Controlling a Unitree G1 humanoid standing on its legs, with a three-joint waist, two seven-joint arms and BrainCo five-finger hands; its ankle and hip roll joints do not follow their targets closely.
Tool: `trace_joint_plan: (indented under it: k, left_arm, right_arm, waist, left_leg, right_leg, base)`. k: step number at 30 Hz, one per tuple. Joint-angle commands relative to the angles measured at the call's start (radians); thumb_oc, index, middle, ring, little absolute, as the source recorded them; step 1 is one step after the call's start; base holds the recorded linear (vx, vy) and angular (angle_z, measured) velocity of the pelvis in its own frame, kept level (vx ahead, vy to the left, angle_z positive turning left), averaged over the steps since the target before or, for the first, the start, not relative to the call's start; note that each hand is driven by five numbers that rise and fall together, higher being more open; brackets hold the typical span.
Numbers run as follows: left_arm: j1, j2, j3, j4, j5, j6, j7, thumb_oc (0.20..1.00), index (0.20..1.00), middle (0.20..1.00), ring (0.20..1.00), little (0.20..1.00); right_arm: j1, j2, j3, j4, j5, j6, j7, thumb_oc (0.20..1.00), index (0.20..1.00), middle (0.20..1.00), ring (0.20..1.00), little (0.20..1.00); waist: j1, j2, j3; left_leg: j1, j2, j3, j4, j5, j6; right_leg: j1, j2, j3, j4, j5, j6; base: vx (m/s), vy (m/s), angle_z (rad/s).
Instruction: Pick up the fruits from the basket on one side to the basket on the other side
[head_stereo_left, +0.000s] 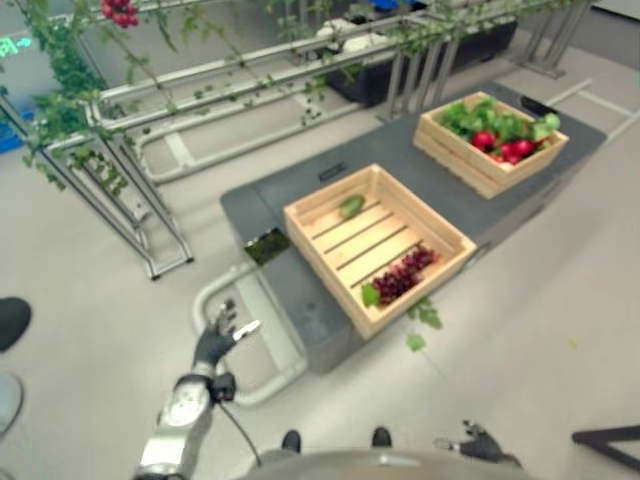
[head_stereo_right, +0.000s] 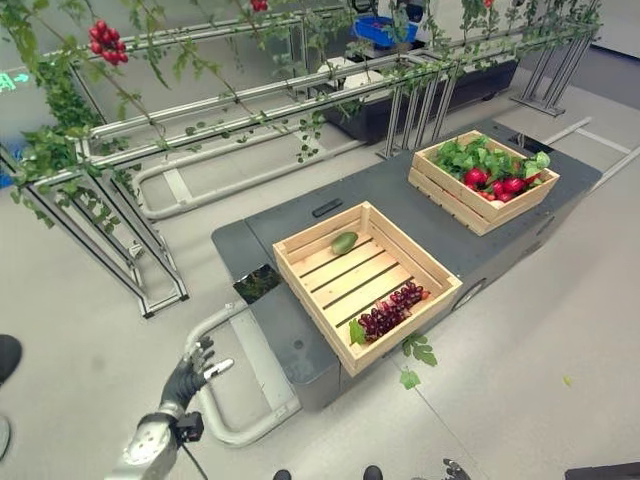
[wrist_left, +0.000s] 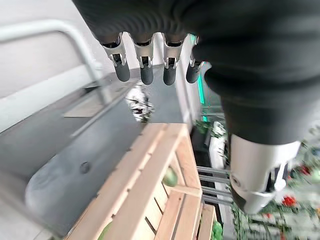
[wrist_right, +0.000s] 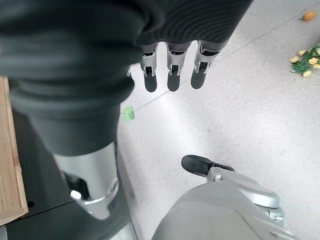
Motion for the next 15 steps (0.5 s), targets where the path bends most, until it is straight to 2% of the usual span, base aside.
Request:
trace_joint_plan:
  k: [1, 10, 15]
  left_arm:
    - [-0.072, 0.073, 0.058, -0.079, 0.067, -0.019, -0.019, 1.000, 1.000, 1.000, 1.000, 1.000]
    - [-0.233, 0.161, 0.050, -0.108, 0.069, 0.000, -0.017, 1.000, 1.000, 1.000, 1.000, 1.000]
    - [-0.378, 0.237, 0.000, -0.100, 0.104, 0.009, -0.014, 1.000, 1.000, 1.000, 1.000, 1.000]
  right_arm:
    - [-0.057, -0.015, 0.013, 0.001, 0.018, 0.010, 0.015, 1.000, 1.000, 1.000, 1.000, 1.000]
    - [-0.089, -0.025, 0.024, 0.043, 0.014, 0.024, 0.032, 1.000, 1.000, 1.000, 1.000, 1.000]
    - [-0.107, -0.036, 0.032, 0.044, 0.021, 0.030, 0.036, 1.000, 1.000, 1.000, 1.000, 1.000]
  waist:
    - [-0.023, -0.043, 0.016]
    - [-0.038, -0.028, 0.043]
    - [-0.052, -0.011, 0.060]
  left_leg:
    - [-0.075, -0.036, -0.029, 0.037, -0.022, 0.011]
    - [-0.075, -0.030, -0.030, 0.019, -0.013, 0.007]
    - [-0.078, -0.034, -0.029, 0.018, -0.012, 0.005]
  right_leg:
    - [-0.007, 0.001, -0.011, 0.010, -0.057, 0.061]
    - [-0.016, 0.000, -0.003, 0.010, -0.055, 0.064]
    - [-0.021, -0.004, 0.002, 0.010, -0.052, 0.065]
  base:
    - [0.01, -0.004, -0.12]
    - [0.00, 0.000, -0.02]
    - [0.00, 0.000, 0.00]
